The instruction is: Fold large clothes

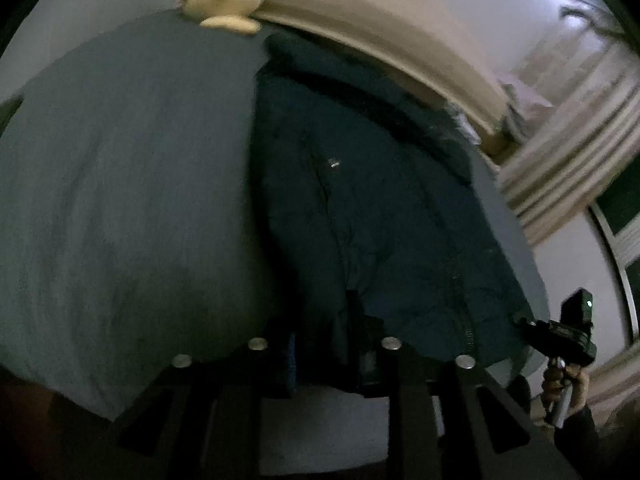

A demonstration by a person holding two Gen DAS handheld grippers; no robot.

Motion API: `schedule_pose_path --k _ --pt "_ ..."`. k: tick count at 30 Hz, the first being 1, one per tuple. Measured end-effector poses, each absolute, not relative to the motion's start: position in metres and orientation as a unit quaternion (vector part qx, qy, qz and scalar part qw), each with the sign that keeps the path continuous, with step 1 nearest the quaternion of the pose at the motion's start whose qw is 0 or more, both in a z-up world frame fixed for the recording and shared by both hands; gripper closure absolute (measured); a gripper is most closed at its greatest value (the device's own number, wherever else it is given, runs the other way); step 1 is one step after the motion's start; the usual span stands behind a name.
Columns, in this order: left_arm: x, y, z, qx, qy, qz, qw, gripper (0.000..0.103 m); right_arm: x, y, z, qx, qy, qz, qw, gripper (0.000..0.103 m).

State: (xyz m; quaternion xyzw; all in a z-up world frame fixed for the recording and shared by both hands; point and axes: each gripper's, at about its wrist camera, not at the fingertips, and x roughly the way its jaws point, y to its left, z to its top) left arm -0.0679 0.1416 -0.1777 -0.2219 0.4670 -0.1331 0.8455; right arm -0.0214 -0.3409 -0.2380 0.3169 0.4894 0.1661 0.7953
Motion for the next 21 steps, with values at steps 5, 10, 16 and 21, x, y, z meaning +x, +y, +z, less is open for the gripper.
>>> schedule_pose_path --k 5,10,16,21 --pt "-0.052 0.144 -0.181 -0.245 0.469 -0.124 0.839 0.049 -0.02 -0.345 -0.237 0.339 0.472 0.175 0.795 0.039" --pt "-0.037 0.134 -0.189 -0.234 0.481 -0.131 0.835 0.048 -0.006 -0.339 -0.246 0.348 0.48 0.179 0.785 0.043" --pt "-0.047 0.134 -0.178 -0.201 0.479 -0.131 0.844 0.082 -0.011 -0.333 -0.241 0.31 0.493 0.185 0.792 0.088" --pt "-0.065 0.136 -0.173 -0.196 0.477 -0.136 0.846 0.083 -0.026 -0.335 -0.236 0.301 0.494 0.191 0.793 0.089"
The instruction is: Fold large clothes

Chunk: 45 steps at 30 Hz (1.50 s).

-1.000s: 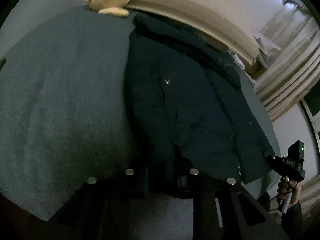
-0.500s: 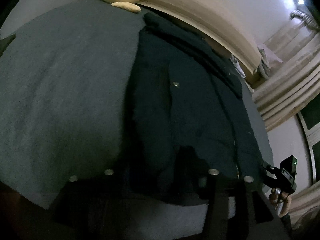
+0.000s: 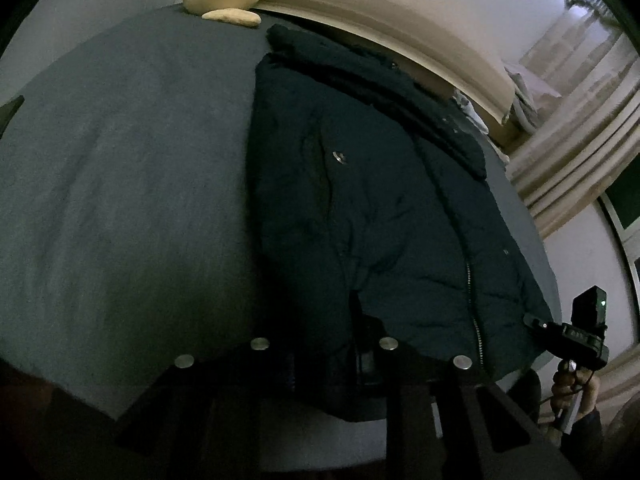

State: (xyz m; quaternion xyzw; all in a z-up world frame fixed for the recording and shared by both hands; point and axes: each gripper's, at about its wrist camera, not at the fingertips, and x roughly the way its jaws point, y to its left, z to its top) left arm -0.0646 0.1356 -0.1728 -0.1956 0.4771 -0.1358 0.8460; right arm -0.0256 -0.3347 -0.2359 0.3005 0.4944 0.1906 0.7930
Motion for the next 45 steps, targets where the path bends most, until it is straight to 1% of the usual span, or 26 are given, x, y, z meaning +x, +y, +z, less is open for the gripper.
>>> schedule_pose_path --k 7,12,18,45 --pt "-0.091 0.135 -0.171 -0.19 0.482 -0.135 0.845 0.083 -0.05 -0.334 -0.245 0.322 0.498 0.191 0.782 0.089" --pt "-0.103 0.128 -0.166 -0.166 0.485 -0.123 0.849 0.083 -0.054 -0.331 -0.249 0.325 0.504 0.191 0.777 0.089" --pt "-0.106 0.12 -0.168 -0.148 0.49 -0.112 0.852 0.082 -0.044 -0.317 -0.247 0.321 0.509 0.185 0.777 0.088" --pt "-0.119 0.126 -0.166 -0.112 0.497 -0.114 0.853 0.082 -0.05 -0.325 -0.249 0.295 0.518 0.19 0.78 0.088"
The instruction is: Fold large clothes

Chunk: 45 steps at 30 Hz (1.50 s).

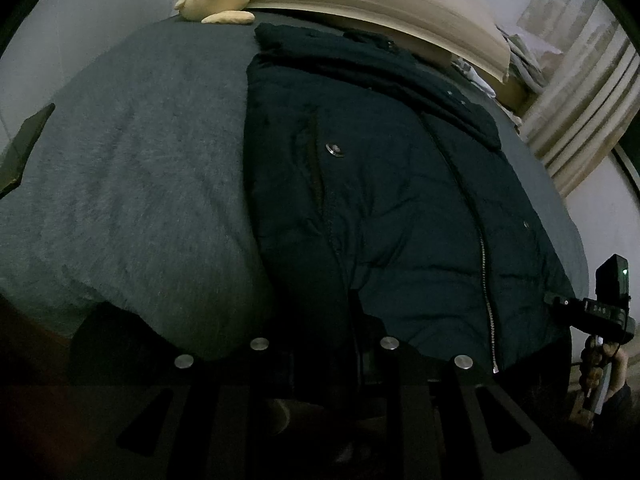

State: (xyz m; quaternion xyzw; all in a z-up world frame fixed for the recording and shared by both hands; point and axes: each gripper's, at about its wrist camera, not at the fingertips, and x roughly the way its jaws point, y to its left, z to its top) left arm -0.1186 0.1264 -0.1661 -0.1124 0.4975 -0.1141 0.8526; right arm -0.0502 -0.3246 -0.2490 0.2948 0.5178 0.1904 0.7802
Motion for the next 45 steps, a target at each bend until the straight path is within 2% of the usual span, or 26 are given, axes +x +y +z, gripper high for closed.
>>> schedule_pose_path --k 32,45 --pt "-0.148 0.14 -0.148 -0.097 0.494 -0.141 0.852 0.083 -0.048 -0.311 -0.232 0.238 0.538 0.213 0.781 0.088" --pt "-0.16 0.144 -0.124 -0.09 0.472 -0.154 0.864 0.083 -0.05 -0.307 -0.206 0.197 0.524 0.222 0.798 0.089"
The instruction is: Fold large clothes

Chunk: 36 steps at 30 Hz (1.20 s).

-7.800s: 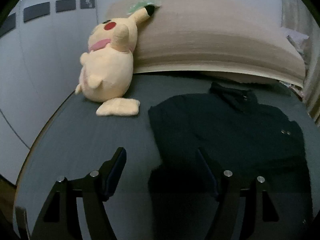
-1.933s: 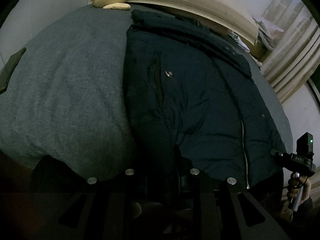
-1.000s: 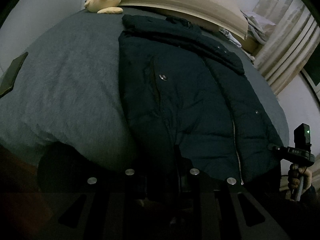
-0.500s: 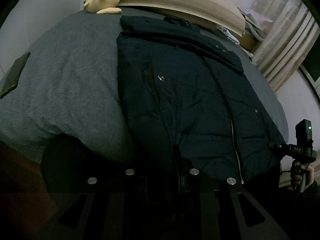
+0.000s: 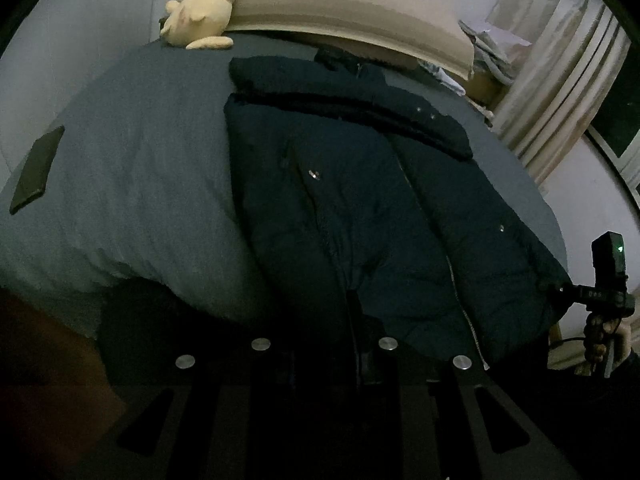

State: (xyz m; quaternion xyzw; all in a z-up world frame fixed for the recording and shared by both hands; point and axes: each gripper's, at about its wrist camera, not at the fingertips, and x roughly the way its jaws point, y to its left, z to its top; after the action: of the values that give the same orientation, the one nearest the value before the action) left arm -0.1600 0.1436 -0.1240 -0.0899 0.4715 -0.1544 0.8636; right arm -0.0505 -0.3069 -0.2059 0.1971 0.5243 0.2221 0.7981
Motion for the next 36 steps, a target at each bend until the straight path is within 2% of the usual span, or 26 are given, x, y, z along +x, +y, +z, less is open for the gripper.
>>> schedule_pose_path --k 15,36 --pt "-0.168 0.153 -0.078 -0.099 0.434 -0.172 0.878 0.083 -0.066 -0.31 -0.169 0.182 0.503 0.232 0.812 0.089" --pt "-0.152 0.163 0.004 -0.129 0.322 -0.199 0.917 0.084 -0.055 -0.328 -0.059 0.192 0.356 0.259 0.877 0.089"
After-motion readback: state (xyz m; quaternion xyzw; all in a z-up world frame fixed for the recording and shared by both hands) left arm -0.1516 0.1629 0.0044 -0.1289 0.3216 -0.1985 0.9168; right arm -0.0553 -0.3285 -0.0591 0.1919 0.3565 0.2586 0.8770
